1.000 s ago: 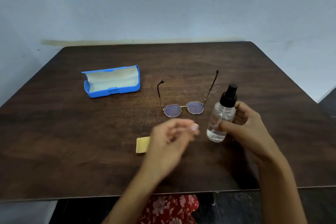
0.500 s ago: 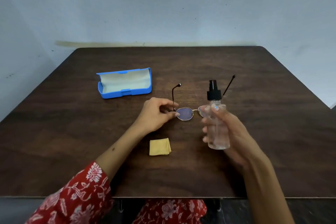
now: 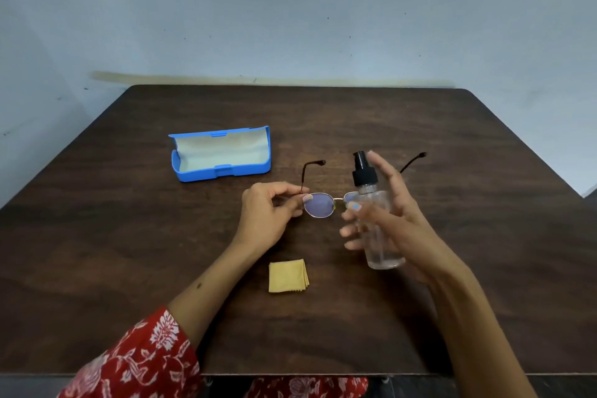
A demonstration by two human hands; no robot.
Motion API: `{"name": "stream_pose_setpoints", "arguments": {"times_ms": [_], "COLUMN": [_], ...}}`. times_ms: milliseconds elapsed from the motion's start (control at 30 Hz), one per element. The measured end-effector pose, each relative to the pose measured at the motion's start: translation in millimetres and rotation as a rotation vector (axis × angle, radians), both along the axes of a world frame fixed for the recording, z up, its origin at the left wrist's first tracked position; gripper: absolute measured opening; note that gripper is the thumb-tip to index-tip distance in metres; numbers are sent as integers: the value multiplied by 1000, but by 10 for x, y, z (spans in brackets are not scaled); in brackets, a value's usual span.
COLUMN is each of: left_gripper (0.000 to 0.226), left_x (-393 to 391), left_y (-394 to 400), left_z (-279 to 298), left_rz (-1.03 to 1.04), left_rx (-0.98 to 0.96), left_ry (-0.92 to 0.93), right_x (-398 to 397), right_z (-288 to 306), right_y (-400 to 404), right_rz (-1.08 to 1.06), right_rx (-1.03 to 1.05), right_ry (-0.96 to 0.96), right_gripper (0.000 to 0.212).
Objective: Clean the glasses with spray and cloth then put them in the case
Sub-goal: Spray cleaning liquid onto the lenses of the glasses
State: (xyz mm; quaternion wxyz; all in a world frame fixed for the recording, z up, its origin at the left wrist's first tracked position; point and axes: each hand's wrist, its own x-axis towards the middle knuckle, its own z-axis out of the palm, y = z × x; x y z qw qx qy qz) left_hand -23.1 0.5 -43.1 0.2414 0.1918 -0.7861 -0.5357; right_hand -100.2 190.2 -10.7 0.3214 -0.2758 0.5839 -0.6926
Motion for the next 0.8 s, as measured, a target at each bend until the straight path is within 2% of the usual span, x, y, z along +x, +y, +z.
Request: {"name": "stream_pose_setpoints", "arguments": {"times_ms": [67, 233, 300, 400, 533, 800], "left_gripper": [17, 20, 18, 19, 16, 11], "left_x": [5, 3, -1, -11, -31, -27], "left_y": [-25, -92, -115, -129, -140, -153], "left_z": [15, 36, 39, 39, 20, 17], "left_rz": [9, 83, 106, 129, 178, 184], "left_rx": [0, 11, 56, 108, 62, 217], "left_ry": [35, 99, 117, 150, 169, 194], "right_x": [-11, -13, 3, 38, 79, 102], "right_z": [63, 167, 148, 56, -27, -63], "right_y": [-98, -402, -509, -581, -590, -560], "right_rz": [-62, -221, -267, -290, -355, -327], "right_rx": [66, 282, 377, 468, 531, 682], "right_ry": [219, 851, 1005, 1110, 1171, 1246], "right_gripper": [83, 79, 79, 75, 76, 78]}}
